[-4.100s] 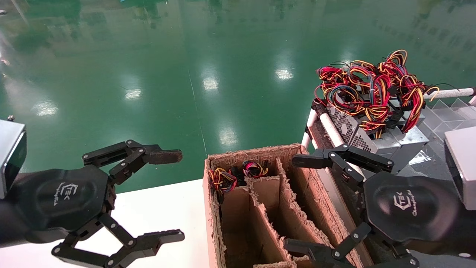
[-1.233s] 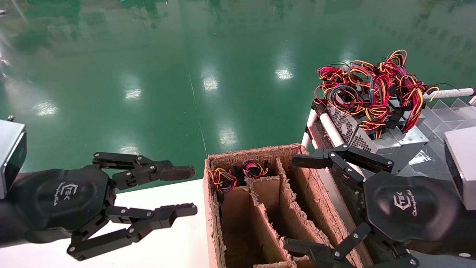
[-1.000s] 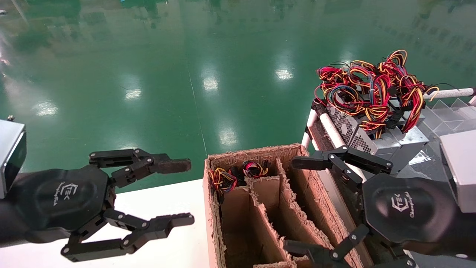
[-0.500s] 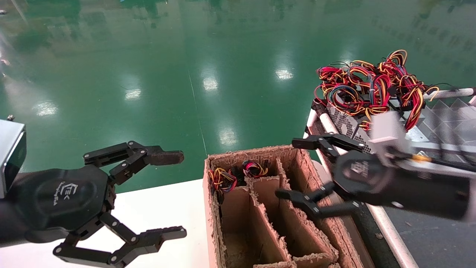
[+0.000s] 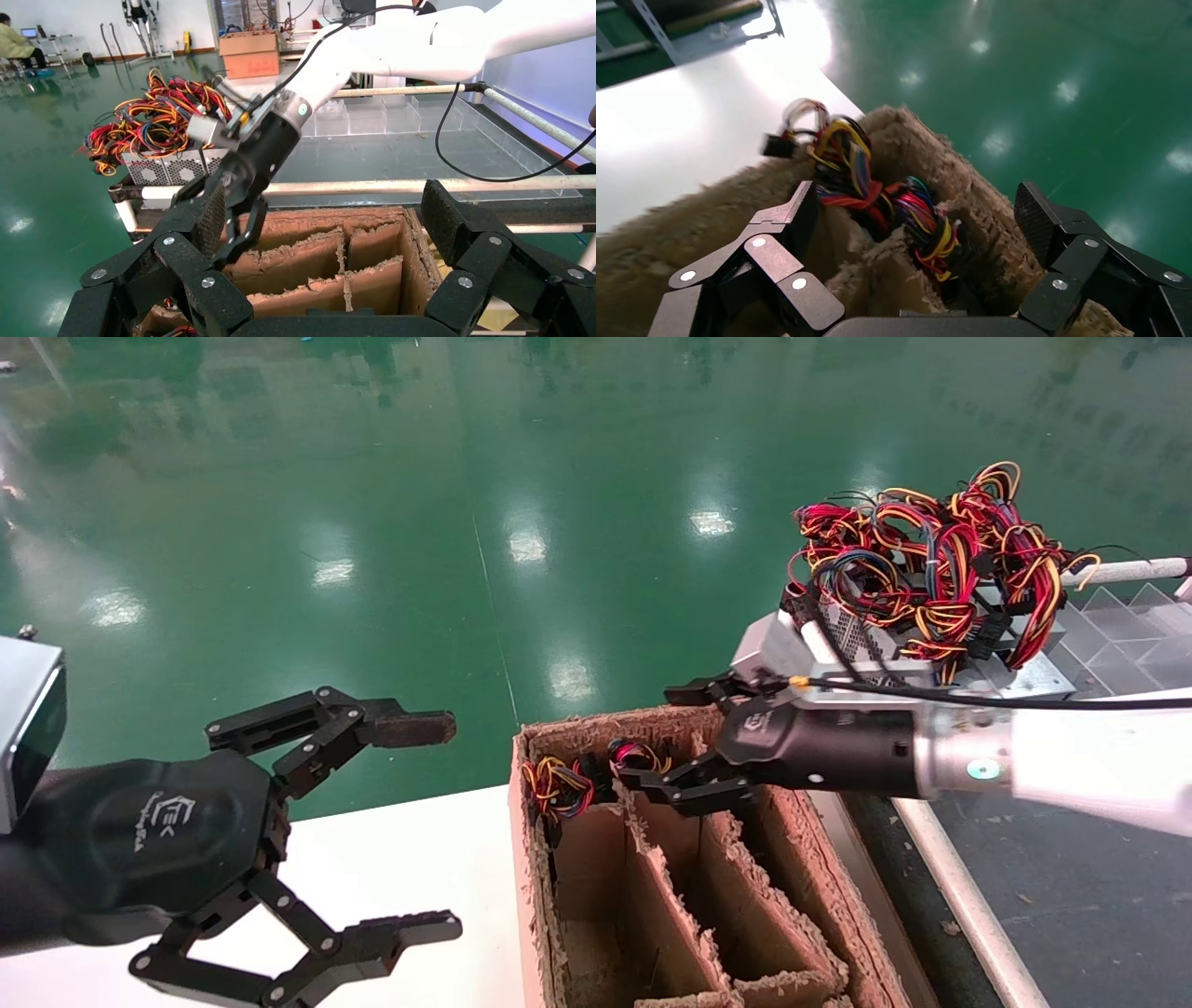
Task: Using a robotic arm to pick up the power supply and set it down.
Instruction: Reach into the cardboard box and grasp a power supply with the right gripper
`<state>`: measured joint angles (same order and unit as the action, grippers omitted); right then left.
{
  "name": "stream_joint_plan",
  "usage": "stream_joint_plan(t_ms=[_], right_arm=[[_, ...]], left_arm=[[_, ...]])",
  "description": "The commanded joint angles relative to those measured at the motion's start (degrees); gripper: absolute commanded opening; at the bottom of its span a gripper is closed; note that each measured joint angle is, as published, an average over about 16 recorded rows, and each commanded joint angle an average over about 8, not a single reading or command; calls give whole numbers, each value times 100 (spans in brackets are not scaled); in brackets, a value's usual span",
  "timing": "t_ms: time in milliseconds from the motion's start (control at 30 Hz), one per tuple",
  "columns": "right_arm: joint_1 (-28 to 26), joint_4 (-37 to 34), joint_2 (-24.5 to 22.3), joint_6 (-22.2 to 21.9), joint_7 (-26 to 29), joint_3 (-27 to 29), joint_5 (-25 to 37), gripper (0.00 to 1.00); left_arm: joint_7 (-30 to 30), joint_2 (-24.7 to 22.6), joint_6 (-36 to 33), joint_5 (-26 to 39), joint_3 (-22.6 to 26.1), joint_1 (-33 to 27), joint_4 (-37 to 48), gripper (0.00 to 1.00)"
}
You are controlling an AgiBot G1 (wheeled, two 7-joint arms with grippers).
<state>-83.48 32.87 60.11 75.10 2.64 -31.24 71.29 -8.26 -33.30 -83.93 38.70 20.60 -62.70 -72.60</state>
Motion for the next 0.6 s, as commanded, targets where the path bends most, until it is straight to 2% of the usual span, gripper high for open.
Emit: stream_joint_plan(t_ms=[33,267,600], right_arm=[[-105,-369,201,-46,-205,-64,106,0],[-229,-1129,525,-119,-762,-99,172,0],[-400,-1777,712,-54,-1270,-70,139,0]], left_arm=[[0,0,0,0,0,0,0,100],[0,0,0,0,1,0,0,100],[1,0,0,-1,1,0,0,100]])
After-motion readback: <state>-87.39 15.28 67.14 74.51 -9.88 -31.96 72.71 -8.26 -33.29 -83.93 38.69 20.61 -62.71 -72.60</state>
